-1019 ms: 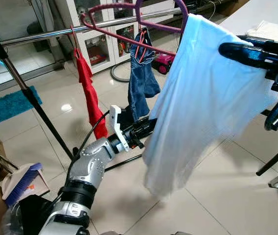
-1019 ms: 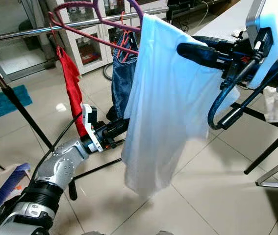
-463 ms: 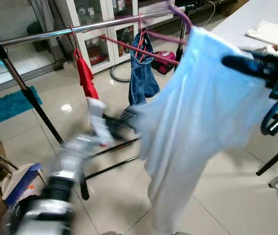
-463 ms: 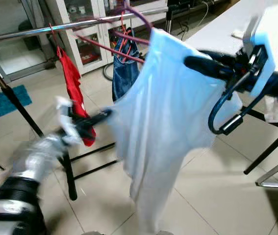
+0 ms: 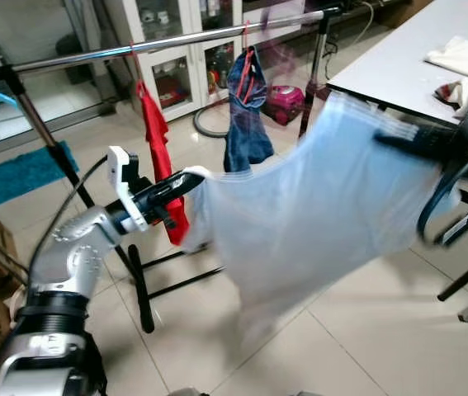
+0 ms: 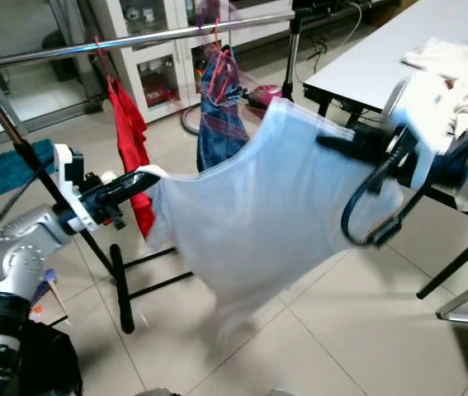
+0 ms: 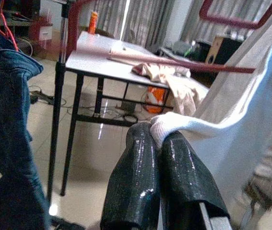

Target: Hang hanger

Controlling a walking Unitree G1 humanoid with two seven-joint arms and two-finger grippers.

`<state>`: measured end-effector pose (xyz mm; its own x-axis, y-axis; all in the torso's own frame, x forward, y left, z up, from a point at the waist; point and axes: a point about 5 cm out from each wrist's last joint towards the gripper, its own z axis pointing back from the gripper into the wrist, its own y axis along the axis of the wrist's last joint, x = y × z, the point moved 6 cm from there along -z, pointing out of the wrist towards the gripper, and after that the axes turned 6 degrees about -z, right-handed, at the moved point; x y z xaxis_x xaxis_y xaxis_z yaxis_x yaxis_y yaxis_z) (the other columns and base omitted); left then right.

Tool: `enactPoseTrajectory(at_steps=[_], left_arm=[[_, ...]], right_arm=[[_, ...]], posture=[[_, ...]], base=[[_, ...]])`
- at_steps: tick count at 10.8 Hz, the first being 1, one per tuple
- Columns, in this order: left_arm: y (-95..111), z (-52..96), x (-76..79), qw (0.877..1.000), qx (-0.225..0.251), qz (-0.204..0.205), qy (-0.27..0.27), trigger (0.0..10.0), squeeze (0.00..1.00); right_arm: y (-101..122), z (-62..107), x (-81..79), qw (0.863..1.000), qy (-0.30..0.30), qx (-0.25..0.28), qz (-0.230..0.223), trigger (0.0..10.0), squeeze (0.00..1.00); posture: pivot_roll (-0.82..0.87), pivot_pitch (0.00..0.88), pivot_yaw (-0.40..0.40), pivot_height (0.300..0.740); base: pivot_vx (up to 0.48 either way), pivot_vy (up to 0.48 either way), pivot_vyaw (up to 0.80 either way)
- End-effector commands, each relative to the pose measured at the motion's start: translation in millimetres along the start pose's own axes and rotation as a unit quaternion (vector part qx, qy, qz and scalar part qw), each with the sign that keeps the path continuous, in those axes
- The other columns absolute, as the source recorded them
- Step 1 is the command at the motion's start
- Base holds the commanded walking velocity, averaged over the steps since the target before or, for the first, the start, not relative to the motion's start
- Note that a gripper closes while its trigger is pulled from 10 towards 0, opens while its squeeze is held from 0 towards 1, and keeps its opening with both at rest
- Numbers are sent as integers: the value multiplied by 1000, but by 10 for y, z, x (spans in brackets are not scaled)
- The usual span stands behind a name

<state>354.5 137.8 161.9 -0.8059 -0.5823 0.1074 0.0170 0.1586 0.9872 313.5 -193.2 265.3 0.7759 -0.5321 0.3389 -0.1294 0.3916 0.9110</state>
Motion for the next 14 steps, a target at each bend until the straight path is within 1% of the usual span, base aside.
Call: enactPoseTrajectory(at_steps=[1, 2, 3, 5, 6, 8, 9, 10, 11, 12, 13, 14], left_arm=[[60, 23, 5, 1000, -8, -19, -10, 0, 0], [65, 42, -30, 999, -18, -26, -9, 0, 0], [10, 44, -44, 999, -35, -29, -15, 0, 0], [-127, 56, -36, 998, -60, -26, -21, 0, 0], [-240, 111, -39, 996, -81, -23, -24, 0, 0], [-335, 182, -80, 994, -106, -28, -23, 0, 0], [-355, 256, -145, 992, -122, -40, -18, 0, 0], [-318, 307, -212, 991, -126, -49, -11, 0, 0], [-228, 376, -331, 989, -132, -68, 4, 0, 0], [-143, 403, -403, 988, -130, -80, 14, 0, 0], [-89, 406, -435, 988, -128, -90, 16, 0, 0], [-97, 400, -435, 987, -131, -96, 12, 0, 0]], right_arm=[[78, 23, -53, 1000, 16, 1, 24, 0, 0], [97, 42, -115, 999, 37, 0, 25, 0, 0], [175, 103, -180, 998, 67, 4, 19, 0, 0], [246, 207, -255, 994, 104, -1, 10, 0, 0], [322, 280, -271, 993, 119, 3, 3, 0, 0], [289, 330, -212, 994, 112, -7, -2, 0, 0], [218, 359, -226, 993, 116, -20, -11, 0, 0], [143, 381, -230, 992, 117, -33, -19, 0, 0], [32, 396, -228, 992, 116, -52, -22, 0, 0], [-3, 394, -239, 991, 118, -55, -27, 0, 0], [-36, 392, -269, 990, 125, -58, -29, 0, 0], [-32, 375, -321, 989, 136, -54, -31, 0, 0]], posture=[[-158, 0, 61, 740], [-158, 0, 65, 740], [-158, 0, 65, 740], [-168, 0, 71, 740], [-179, 7, 74, 740], [-180, 11, 78, 740], [-179, 15, 80, 740], [-176, 17, 81, 740], [-174, 17, 83, 740], [-171, 18, 85, 740], [-168, 19, 86, 740], [-169, 20, 88, 740]], base=[[0, 0, 0], [0, 0, 0], [0, 0, 0], [0, 0, 0], [0, 0, 0], [0, 0, 0], [0, 0, 0], [0, 0, 0], [0, 0, 0], [0, 0, 0], [0, 0, 0], [0, 0, 0]])
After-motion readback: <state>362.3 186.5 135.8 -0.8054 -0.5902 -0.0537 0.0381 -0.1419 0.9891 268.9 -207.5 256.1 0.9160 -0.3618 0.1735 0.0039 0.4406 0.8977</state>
